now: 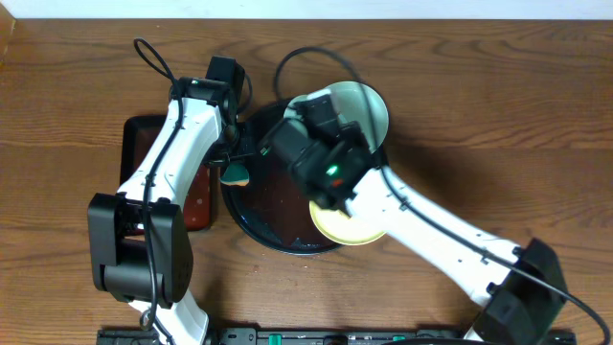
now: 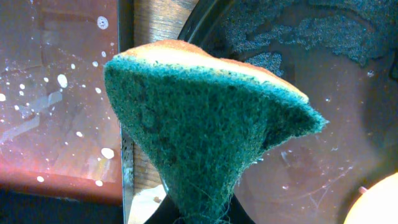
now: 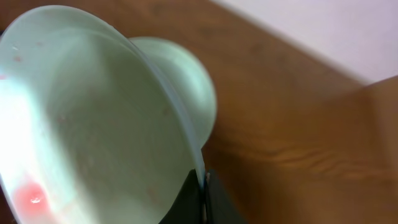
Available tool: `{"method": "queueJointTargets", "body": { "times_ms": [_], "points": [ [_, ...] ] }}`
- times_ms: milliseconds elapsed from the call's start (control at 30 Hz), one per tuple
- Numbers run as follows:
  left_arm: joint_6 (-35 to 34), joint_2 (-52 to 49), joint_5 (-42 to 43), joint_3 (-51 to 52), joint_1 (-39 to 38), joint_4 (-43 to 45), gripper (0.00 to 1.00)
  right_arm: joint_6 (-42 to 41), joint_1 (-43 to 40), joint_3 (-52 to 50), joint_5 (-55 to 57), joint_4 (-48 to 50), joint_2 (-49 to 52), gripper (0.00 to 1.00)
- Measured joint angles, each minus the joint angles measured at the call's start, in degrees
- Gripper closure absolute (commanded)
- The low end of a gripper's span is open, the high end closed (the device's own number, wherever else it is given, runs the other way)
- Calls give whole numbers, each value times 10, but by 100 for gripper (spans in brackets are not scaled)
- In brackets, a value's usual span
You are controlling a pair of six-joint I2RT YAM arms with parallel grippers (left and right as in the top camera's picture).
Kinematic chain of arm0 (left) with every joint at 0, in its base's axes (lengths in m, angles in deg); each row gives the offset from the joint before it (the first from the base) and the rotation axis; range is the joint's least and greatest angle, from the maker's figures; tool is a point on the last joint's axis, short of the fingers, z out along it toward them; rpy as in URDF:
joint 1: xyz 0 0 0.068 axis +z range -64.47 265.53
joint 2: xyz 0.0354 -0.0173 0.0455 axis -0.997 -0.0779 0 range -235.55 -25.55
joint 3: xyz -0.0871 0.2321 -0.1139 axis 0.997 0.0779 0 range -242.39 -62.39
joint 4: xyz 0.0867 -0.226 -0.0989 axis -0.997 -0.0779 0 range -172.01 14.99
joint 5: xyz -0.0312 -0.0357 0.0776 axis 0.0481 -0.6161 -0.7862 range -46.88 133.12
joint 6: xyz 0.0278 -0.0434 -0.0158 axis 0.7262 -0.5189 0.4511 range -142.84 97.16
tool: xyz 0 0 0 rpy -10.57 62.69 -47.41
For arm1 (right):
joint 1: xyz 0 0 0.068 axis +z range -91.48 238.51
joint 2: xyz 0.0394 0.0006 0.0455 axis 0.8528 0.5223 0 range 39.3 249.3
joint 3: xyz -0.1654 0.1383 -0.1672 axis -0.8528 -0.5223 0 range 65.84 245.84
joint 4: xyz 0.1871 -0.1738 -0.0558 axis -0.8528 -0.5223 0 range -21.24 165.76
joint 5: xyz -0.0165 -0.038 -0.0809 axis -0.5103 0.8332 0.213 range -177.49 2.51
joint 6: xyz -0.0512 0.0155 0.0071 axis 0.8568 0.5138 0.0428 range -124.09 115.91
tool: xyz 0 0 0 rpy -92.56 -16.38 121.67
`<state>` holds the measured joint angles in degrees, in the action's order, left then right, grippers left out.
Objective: Clean dirty plates on tray and stack at the side
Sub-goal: 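Lift the top green plate with the right gripper off the black tray, then place the green plate on the table right of the tray, release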
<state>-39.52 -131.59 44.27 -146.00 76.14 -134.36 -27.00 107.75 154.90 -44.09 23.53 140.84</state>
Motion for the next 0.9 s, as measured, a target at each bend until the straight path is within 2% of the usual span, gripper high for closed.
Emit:
{"method": "queueJointTargets", "body": {
  "times_ms": [267,300,533,700,900],
  "points": [
    [0,0,0,0,0,0,92,11,-180,0,-242,-40,-62,99],
    [0,0,0,0,0,0,93,15,-225,0,-279,-50,-70,99],
    [0,0,0,0,0,0,93,32,-417,-16,-395,-86,-71,99],
    [0,0,0,0,0,0,92,42,-525,-92,-440,-63,-71,99],
    [0,0,0,0,0,2,93,50,-597,-217,-486,31,-71,99]
  ]
}}
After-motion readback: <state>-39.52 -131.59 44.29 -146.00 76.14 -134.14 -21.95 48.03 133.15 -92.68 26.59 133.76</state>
